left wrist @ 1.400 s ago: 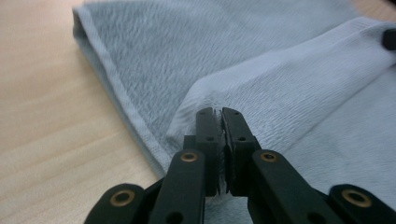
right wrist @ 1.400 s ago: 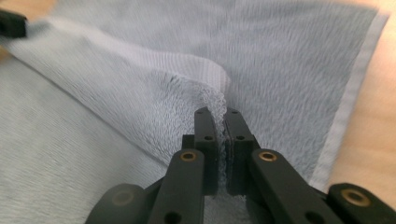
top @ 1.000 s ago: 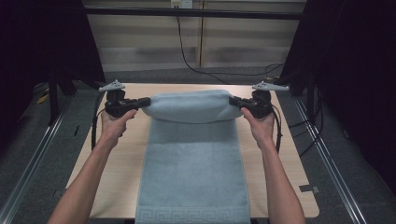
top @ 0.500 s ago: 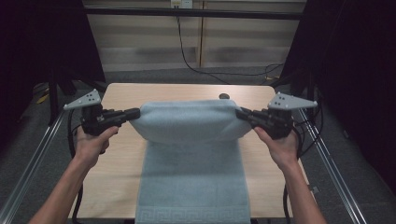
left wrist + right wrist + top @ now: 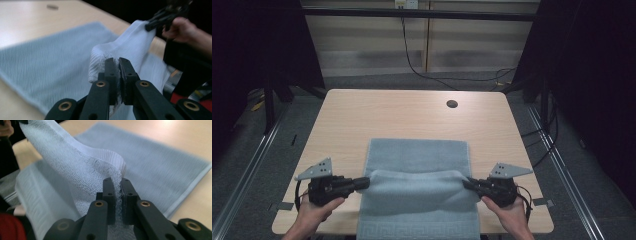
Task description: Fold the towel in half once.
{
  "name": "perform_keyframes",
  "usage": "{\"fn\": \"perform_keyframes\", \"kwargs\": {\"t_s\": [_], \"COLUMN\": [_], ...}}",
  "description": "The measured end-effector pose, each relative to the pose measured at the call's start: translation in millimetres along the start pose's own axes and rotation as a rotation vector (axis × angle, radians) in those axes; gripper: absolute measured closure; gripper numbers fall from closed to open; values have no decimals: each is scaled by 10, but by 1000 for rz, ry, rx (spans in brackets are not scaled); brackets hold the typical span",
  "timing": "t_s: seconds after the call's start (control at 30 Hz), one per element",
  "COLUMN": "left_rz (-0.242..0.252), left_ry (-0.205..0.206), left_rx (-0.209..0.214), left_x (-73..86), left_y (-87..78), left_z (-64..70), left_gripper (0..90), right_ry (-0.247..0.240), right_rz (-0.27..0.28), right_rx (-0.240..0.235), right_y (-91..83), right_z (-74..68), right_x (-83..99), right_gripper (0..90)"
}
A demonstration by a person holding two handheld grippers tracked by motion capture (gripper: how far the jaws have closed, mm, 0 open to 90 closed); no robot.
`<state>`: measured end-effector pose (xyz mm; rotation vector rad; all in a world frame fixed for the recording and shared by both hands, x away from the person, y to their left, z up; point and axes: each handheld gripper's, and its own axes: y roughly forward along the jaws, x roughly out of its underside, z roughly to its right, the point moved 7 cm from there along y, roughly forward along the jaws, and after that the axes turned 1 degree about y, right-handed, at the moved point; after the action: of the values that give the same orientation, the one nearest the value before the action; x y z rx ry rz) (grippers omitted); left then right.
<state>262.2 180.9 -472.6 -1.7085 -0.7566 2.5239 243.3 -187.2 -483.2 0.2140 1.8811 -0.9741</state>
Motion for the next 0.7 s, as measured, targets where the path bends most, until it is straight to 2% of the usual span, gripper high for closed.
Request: {"fn": "perform_keyframes", "kwargs": {"t_s": [0.03,0.1,0.13,0.17,0.2,0.23,0.27,0.3,0.33,0.37,0.43,0.47,0.5,0.57,0.6,0.63,0.7], "left_rz": [-19,-51,-51,-54,-105,-105,-133,-144,-142,-146,-133,-133,-112,-106,-99,-95,-100], "left_ry": [0,-5,-5,-33,-60,-60,-30,-15,-32,-32,-24,-24,-19,-16,-11,-20,-27], "left_rx": [-12,5,5,2,10,10,-9,-1,17,25,79,79,111,121,99,95,60], "left_x": [81,246,246,323,468,468,512,536,551,579,562,562,541,537,520,507,472], "left_y": [-4,-11,-11,-16,-6,-6,-10,-20,-34,-51,-72,-72,-111,-125,-150,-146,-107], "left_z": [19,78,78,93,170,170,210,230,231,242,317,317,374,393,381,359,252], "left_gripper": [856,852,849,849,850,849,849,833,824,813,784,764,753,742,701,686,664], "right_ry": [0,-7,-7,-12,-14,-14,0,8,2,-1,-1,-1,1,5,7,8,6], "right_rz": [-10,-40,-40,-56,-115,-115,-124,-137,-148,-153,-164,-164,-160,-151,-133,-123,-95], "right_rx": [-7,-17,-17,-36,-44,-44,-46,-74,-73,-88,-113,-113,-143,-143,-149,-136,-119], "right_y": [-7,-28,-28,-39,-45,-45,-56,-100,-130,-161,-230,-230,-299,-327,-373,-386,-381], "right_z": [-45,-139,-139,-195,-269,-269,-292,-357,-383,-412,-468,-468,-512,-514,-506,-481,-417], "right_x": [65,189,189,253,406,406,474,582,615,640,682,682,697,691,653,620,538], "right_gripper": [826,815,815,801,771,771,766,746,734,725,698,698,679,659,651,651,650]}}
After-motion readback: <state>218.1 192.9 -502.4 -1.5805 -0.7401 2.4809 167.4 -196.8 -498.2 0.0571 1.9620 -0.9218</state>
